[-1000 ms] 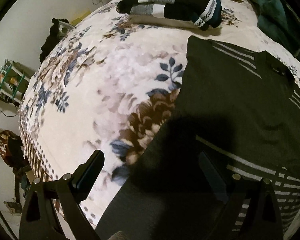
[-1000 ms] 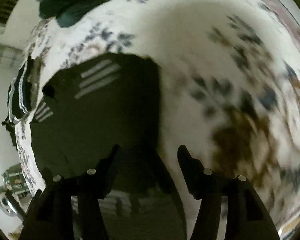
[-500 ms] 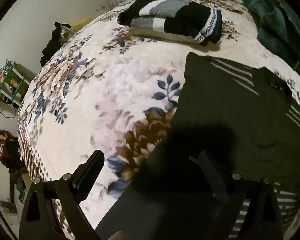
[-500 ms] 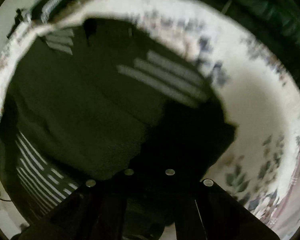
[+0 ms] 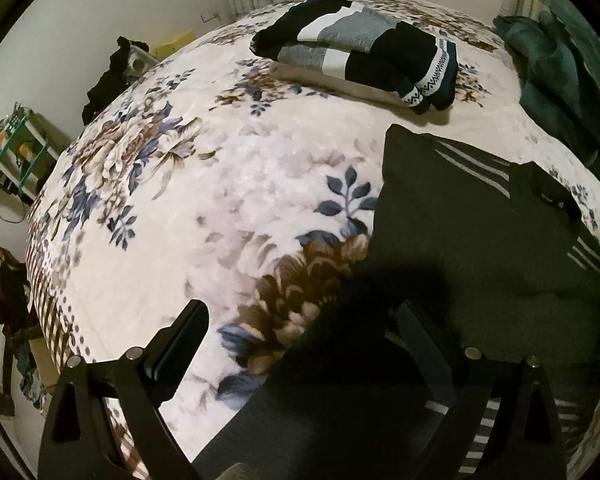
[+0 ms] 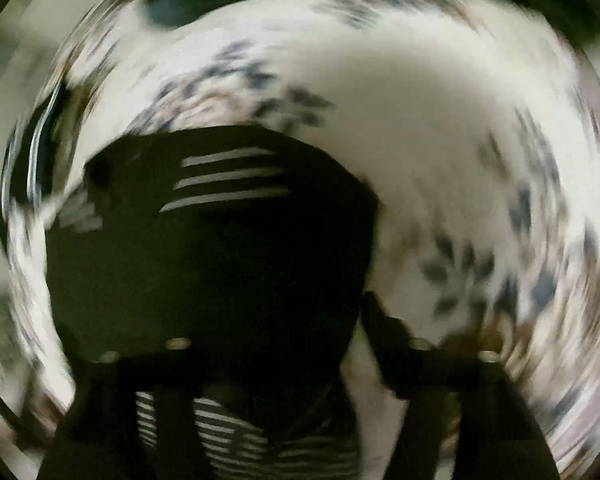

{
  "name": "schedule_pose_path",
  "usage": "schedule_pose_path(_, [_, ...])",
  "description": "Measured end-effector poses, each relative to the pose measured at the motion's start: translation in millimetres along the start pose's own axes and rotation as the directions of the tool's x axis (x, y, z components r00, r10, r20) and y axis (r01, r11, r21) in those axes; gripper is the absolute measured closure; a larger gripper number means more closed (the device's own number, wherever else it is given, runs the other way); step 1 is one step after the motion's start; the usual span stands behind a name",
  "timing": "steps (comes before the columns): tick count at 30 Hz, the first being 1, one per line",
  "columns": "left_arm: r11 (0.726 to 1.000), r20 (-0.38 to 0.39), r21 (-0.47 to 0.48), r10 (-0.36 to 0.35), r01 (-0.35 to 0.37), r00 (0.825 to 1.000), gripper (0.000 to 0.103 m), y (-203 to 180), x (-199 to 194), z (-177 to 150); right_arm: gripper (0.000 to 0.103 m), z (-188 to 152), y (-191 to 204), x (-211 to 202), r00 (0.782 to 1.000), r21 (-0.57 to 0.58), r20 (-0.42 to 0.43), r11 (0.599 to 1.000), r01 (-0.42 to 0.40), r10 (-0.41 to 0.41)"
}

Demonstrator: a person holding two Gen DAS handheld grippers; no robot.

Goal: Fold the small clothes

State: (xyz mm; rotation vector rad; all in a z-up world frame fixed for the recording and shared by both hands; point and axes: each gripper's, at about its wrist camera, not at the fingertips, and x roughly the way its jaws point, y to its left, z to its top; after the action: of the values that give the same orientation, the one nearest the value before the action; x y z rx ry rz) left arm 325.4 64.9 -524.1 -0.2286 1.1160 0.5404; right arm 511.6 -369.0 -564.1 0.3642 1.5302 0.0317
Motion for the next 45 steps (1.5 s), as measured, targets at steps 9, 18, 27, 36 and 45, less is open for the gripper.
schedule_pose_path(9, [1.000,-0.033,0.014,-0.027,0.028,0.999,0.006,4,17,-7,0.075,-3,-12,54,0.992,0.117,-0.080,0.987,0.109,-0.100])
schedule_pose_path(18, [0.988,0.015,0.109,-0.107,0.105,0.994,0.006,-12,-14,-11,0.049,-54,-34,-35,0.995,0.183,-0.097,0.983,-0.006,0.025])
schedule_pose_path(27, [0.975,-0.038,0.091,-0.199,0.202,0.979,0.000,-70,-49,-53,0.048,-19,-83,-64,0.965,0.192,-0.049,0.951,-0.244,0.257])
schedule_pose_path(36, [0.999,-0.095,0.041,0.010,-0.007,0.995,0.000,-122,-70,-147,0.048,122,-79,43,0.917,0.042,-0.151,0.929,-0.367,0.369])
schedule_pose_path(45, [0.996,-0.179,0.053,0.081,-0.073,0.981,0.000,-149,-73,-202,0.099,142,-38,70,0.973,-0.205,-0.168,0.959,-0.194,0.161])
